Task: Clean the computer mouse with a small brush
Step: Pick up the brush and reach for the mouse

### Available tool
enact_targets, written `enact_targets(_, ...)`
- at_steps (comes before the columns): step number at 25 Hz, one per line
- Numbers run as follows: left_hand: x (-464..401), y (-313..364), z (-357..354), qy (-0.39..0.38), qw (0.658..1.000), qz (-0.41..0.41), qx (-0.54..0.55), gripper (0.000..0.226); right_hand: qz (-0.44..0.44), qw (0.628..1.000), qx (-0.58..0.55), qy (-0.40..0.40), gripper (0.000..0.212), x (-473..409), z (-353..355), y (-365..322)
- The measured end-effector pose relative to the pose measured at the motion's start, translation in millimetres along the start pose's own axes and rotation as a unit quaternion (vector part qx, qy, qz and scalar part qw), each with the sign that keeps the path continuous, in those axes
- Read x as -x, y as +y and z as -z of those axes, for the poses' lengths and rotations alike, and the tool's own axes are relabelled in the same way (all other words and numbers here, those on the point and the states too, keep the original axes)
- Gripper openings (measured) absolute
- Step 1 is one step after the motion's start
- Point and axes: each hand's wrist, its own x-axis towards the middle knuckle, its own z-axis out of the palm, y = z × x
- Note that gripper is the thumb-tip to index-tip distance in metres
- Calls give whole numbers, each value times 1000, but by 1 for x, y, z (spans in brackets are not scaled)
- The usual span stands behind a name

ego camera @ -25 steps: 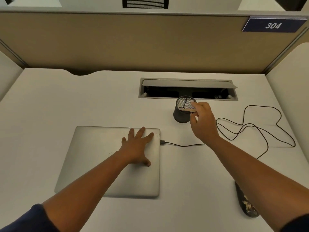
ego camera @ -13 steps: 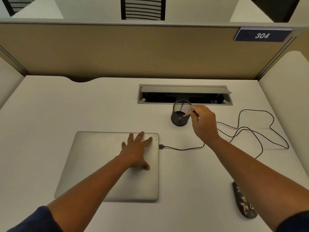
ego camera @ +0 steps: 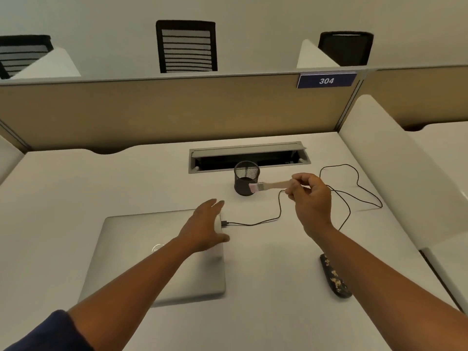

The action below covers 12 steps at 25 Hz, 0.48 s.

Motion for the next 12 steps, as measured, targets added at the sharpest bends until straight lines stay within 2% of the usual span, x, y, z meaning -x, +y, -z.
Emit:
enact_targets(2, 7, 35, 3, 80, 995, -65, 5, 94, -42, 999, -32, 9, 9, 18, 14, -2)
enact_targets(5, 9, 78, -7, 185, 969, -160, -37, 77, -86, 995, -43, 20, 6, 42, 32, -1)
enact_targets(8, 9, 106, -31, 227, 944, -228, -79, 60, -107, 993, -48, 33, 7, 65, 53, -2)
enact_targets(12, 16, 141, -61, 259, 917, -296, -71, 29, -118, 990, -58, 46, 7, 93, 87, -3)
